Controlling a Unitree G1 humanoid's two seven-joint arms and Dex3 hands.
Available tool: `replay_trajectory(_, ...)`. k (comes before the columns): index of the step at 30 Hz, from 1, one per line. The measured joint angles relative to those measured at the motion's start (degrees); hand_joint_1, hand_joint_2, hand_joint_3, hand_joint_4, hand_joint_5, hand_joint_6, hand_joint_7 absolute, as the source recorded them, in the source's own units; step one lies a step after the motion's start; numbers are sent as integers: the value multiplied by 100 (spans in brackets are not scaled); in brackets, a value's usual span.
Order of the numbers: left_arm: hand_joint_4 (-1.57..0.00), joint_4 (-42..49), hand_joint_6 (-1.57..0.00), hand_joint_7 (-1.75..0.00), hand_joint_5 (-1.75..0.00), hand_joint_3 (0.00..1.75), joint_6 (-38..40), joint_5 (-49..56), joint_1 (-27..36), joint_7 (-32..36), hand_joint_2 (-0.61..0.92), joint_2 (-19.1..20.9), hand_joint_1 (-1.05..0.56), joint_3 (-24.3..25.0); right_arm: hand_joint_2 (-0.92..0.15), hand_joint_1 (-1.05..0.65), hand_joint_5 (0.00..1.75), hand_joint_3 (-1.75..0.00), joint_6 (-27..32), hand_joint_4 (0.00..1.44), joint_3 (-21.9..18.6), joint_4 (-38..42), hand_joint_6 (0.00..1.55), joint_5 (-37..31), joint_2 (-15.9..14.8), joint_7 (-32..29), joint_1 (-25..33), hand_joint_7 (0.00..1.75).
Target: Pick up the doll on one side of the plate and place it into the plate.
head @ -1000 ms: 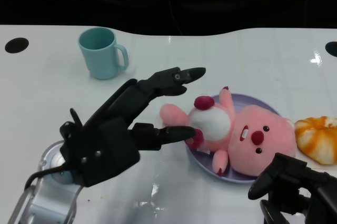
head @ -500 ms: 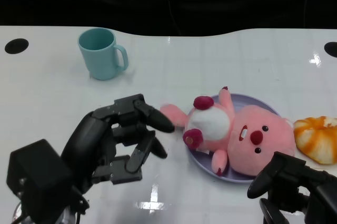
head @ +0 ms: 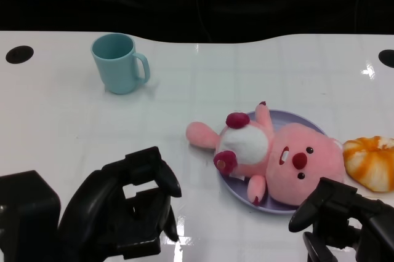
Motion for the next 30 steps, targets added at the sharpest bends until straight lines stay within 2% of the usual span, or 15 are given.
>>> replay_trajectory(4, -86, -212, -71, -165, -175, 138, 705, -405, 71, 121, 44, 55, -12, 155, -56, -23, 175, -111, -1, 65, -5, 0, 53, 6, 0, 0, -1, 144)
replay_trajectory(9, -84, -138, -71, -162, -175, 136, 1121, -679, 70, 122, 45, 120, -11, 256, -56, -24, 175, -111, -29, 65, -25, 28, 53, 8, -2, 11, -3, 144)
replay_trajectory(18, -84, 639, -72, -162, -175, 134, 1171, -799, -124, 9, 45, 190, -14, 267, -57, -23, 175, -111, -52, 65, -154, 48, 53, 67, -8, 70, 18, 144)
replay_trajectory(30, -84, 974, -72, -166, -175, 137, 1187, -820, -298, -8, 47, 318, -11, 259, -57, -22, 175, -110, -113, 66, -210, 41, 53, 140, -9, 157, 113, 145)
